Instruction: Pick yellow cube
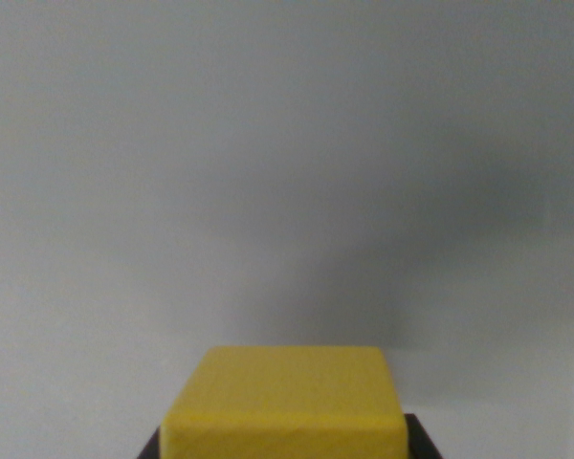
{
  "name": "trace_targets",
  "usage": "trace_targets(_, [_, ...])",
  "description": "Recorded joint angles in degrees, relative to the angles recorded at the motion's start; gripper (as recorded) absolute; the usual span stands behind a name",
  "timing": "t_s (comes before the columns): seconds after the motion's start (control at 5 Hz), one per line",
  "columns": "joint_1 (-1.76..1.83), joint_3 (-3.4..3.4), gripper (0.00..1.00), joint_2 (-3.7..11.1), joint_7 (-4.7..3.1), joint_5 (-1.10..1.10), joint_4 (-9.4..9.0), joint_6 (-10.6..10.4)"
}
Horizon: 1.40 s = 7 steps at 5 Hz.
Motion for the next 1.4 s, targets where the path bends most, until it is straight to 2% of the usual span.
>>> trace_targets(0.2, [0.0,0.0,1.0,0.0,0.0,0.0,0.0,0.0])
trace_targets(0.4, [0.05,-0.04,1.0,-0.84,0.25,-0.28,1.22,2.03])
trace_targets(0.6, [0.05,-0.04,1.0,-0.84,0.25,-0.28,1.22,2.03])
trace_targets(0.8, [0.1,-0.08,1.0,-1.75,0.53,-0.59,2.56,4.25])
trace_targets(1.0, [0.1,-0.08,1.0,-1.75,0.53,-0.59,2.56,4.25])
trace_targets(1.2, [0.16,-0.13,1.0,-2.74,0.83,-0.92,4.0,6.64])
trace_targets(1.4, [0.16,-0.13,1.0,-2.74,0.83,-0.92,4.0,6.64])
